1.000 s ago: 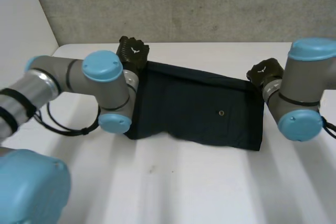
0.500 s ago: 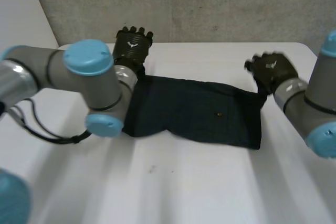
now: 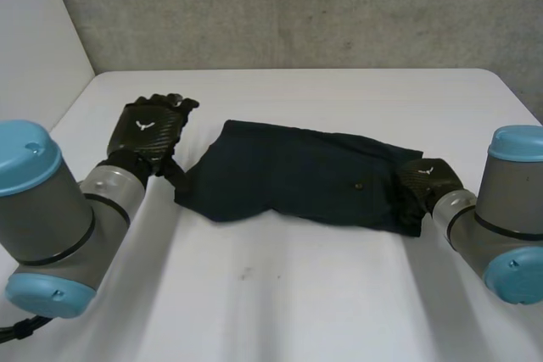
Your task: Fold the shorts.
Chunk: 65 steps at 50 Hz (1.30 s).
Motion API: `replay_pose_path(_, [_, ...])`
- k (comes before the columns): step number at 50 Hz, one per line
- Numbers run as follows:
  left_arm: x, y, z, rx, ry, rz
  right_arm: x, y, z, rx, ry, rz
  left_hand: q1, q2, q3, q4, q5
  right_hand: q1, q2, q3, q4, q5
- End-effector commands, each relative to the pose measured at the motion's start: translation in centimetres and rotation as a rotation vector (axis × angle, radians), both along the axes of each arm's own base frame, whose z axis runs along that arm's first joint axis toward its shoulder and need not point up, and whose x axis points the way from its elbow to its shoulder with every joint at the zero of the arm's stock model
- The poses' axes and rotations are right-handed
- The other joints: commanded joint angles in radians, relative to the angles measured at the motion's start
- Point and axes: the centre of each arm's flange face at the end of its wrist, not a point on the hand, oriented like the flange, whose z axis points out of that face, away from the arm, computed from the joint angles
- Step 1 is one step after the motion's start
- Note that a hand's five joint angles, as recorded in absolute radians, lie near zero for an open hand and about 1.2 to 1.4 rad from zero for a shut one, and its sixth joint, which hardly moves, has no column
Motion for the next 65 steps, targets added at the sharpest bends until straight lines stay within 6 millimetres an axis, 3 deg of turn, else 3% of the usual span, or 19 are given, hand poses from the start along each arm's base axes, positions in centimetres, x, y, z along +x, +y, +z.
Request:
replay_pose_path(1, [1.1,-0.6,-0.5,-0.004,0.001,0.036,-1.8,-0.8,0.5,0.012,0.027,-0.045,-0.007,-0.017,-0.026,-0.02,-0.037,0.507,0.229,0.234,0.229,0.322])
replay_pose_path(9, [1.8,-0.7,0.6,-0.029,0.011,0.057,-4.5,-1.1,3.0,-0.006,0.199,-0.024,-0.007,-0.017,-0.026,-0.02,-0.037,0.507,0.229,0.234,0.229,0.322])
replay_pose_path(16, [2.1,0.0,1.8,-0.062,0.024,0.055,-6.4,-3.3,5.7,-0.13,0.411,0.001,-0.007,-0.017,-0.026,-0.02,-0.037,0.507,0.229,0.234,0.229,0.322])
replay_pose_path(20, [2.1,0.2,2.3,-0.076,0.03,0.051,-3.3,-3.1,8.0,-0.237,0.407,0.082,-0.007,-0.017,-0.026,-0.02,-0.037,0.507,0.229,0.234,0.229,0.322])
replay_pose_path(21, [2.1,0.2,2.5,-0.081,0.034,0.051,-1.0,-2.4,9.0,-0.289,0.392,0.146,-0.007,-0.017,-0.026,-0.02,-0.037,0.507,0.229,0.234,0.229,0.322])
replay_pose_path(25, [1.9,0.1,2.8,-0.089,0.047,0.048,4.0,-0.4,10.7,-0.394,0.335,0.307,-0.007,-0.017,-0.026,-0.02,-0.037,0.507,0.229,0.234,0.229,0.322])
replay_pose_path(28, [1.9,0.1,3.0,-0.093,0.058,0.047,7.0,1.2,10.3,-0.425,0.292,0.442,-0.007,-0.017,-0.026,-0.02,-0.037,0.507,0.229,0.234,0.229,0.322])
replay_pose_path(32, [1.6,-0.1,3.6,-0.112,0.091,0.04,13.0,5.8,8.4,-0.45,0.185,0.755,-0.005,-0.015,-0.023,-0.017,-0.034,0.507,0.229,0.234,0.229,0.322])
replay_pose_path(35, [1.5,-0.3,4.0,-0.125,0.108,0.04,15.0,7.7,5.6,-0.396,0.154,0.882,-0.005,-0.015,-0.023,-0.017,-0.034,0.507,0.229,0.234,0.229,0.322])
replay_pose_path(39, [1.3,-0.5,4.5,-0.143,0.12,0.036,15.8,8.2,3.6,-0.345,0.148,0.918,-0.005,-0.014,-0.023,-0.017,-0.034,0.507,0.229,0.234,0.229,0.322])
replay_pose_path(43, [1.0,-0.9,5.3,-0.169,0.129,0.031,15.9,8.3,3.7,-0.336,0.126,0.925,-0.005,-0.014,-0.023,-0.017,-0.034,0.507,0.229,0.234,0.229,0.322])
replay_pose_path(46, [0.6,-1.2,6.0,-0.192,0.138,0.022,15.9,8.2,4.4,-0.324,0.089,0.904,-0.005,-0.014,-0.023,-0.017,-0.034,0.128,-0.15,-0.145,-0.151,-0.057])
replay_pose_path(49, [-0.2,-1.6,6.5,-0.208,0.147,0.011,15.5,7.5,6.9,-0.345,0.039,0.823,0.004,-0.006,-0.015,-0.008,-0.025,-0.293,-0.571,-0.565,-0.571,-0.477])
replay_pose_path(50, [-0.7,-1.7,6.6,-0.209,0.151,0.002,15.0,7.1,8.9,-0.361,0.004,0.748,0.007,-0.003,-0.012,-0.005,-0.022,-0.358,-0.635,-0.63,-0.636,-0.542])
replay_pose_path(52, [-1.4,-1.5,6.6,-0.21,0.152,-0.015,14.2,6.2,10.5,-0.362,-0.034,0.63,0.004,-0.006,-0.015,-0.008,-0.025,-0.385,-0.662,-0.657,-0.663,-0.569])
replay_pose_path(53, [-1.7,-1.3,6.8,-0.213,0.155,-0.023,13.4,5.4,11.1,-0.354,-0.052,0.558,0.004,-0.006,-0.015,-0.008,-0.025,-0.402,-0.68,-0.675,-0.68,-0.587])
replay_pose_path(54, [-2.1,-1.0,6.8,-0.214,0.158,-0.035,10.9,2.9,11.8,-0.342,-0.065,0.367,0.004,-0.006,-0.015,-0.008,-0.025,-0.487,-0.764,-0.759,-0.765,-0.671])
replay_pose_path(58, [-2.5,-0.3,6.5,-0.201,0.154,-0.056,4.4,-1.4,10.8,-0.28,-0.038,0.013,0.004,-0.006,-0.015,-0.008,-0.025,-0.523,-0.8,-0.795,-0.801,-0.707])
replay_pose_path(65, [-2.9,1.1,5.4,-0.169,0.144,-0.086,-3.7,-2.7,6.9,-0.136,0.092,-0.036,0.004,-0.006,-0.015,-0.008,-0.025,-0.502,-0.78,-0.775,-0.78,-0.687])
